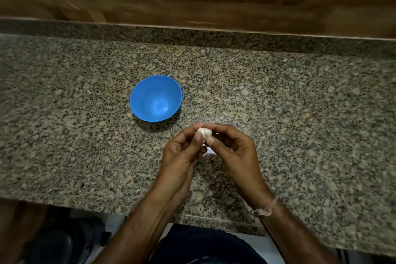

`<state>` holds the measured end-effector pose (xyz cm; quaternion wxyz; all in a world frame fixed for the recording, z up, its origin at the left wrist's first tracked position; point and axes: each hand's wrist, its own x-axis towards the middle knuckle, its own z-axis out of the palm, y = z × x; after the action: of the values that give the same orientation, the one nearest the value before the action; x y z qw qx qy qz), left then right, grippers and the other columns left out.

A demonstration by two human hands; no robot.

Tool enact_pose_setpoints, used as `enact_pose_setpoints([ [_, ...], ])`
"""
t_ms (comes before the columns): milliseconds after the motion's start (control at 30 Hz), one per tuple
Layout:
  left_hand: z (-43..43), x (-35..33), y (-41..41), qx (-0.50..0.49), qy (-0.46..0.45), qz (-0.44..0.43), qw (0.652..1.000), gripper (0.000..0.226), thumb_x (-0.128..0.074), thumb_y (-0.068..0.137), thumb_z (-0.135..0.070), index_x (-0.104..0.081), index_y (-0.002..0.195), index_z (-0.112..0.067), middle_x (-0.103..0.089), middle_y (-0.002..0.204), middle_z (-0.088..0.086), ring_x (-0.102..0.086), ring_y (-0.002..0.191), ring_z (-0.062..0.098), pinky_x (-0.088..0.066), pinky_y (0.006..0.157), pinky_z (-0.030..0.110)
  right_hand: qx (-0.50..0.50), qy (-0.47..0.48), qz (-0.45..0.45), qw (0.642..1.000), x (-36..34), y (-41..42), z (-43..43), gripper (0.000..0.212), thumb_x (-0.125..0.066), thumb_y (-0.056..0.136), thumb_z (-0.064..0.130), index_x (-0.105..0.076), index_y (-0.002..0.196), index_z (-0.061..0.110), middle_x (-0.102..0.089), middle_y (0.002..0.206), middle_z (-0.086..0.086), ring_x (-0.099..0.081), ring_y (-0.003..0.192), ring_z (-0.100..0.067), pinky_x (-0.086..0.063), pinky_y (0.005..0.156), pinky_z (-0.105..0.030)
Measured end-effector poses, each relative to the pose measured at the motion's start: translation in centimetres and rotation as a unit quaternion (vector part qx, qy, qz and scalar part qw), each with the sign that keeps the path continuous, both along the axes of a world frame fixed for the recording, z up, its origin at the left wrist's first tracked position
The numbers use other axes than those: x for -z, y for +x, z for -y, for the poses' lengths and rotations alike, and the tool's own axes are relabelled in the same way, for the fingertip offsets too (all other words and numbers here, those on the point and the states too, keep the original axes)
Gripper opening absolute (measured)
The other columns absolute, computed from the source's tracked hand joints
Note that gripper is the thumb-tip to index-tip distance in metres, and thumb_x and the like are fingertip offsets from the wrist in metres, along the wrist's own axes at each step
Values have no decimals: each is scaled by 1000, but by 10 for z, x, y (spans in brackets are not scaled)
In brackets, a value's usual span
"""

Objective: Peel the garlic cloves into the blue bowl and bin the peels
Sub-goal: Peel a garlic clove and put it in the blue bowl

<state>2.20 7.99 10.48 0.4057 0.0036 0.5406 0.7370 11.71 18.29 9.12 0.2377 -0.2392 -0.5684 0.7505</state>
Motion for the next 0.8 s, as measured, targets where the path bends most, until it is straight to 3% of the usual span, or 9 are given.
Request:
enact_pose_setpoints([
  [200,5,-9,2,-24,-36,-98,994,19,-71,92,-9,-70,111,-7,-75,113,13,-72,109,25,-59,86,37,3,85,9,996,-6,1,4,24,-72,96,4,-75,119,8,-78,114,-1,-73,113,-19,-60,94,-32],
  [333,11,-10,4,-32,-47,-147,987,17,-71,91,-3,-70,108,-5,-75,110,12,-73,107,26,-60,91,39,23,238,57,969,-4,2,8,23,-75,96,9,-78,117,16,-74,105,6,-72,100,-15,-59,80,-27],
  [500,19,-9,6,-30,-31,-147,988,16,-71,90,0,-69,106,0,-76,107,15,-73,105,25,-59,89,32,26,337,78,938,-4,3,15,22,-72,99,17,-78,120,18,-74,100,6,-71,91,-10,-59,76,-31],
  [633,22,-8,10,-43,-24,-147,988,15,-70,90,3,-67,105,4,-75,106,19,-73,106,26,-58,90,31,37,388,85,917,-7,3,24,21,-66,102,22,-76,120,19,-73,104,8,-68,92,0,-58,78,-21],
  [800,25,-5,14,-47,-16,-134,990,13,-70,91,2,-66,103,1,-75,102,17,-73,103,24,-58,88,30,39,407,101,907,-5,4,30,18,-67,103,21,-75,119,20,-72,103,7,-68,91,-3,-58,75,-31],
])
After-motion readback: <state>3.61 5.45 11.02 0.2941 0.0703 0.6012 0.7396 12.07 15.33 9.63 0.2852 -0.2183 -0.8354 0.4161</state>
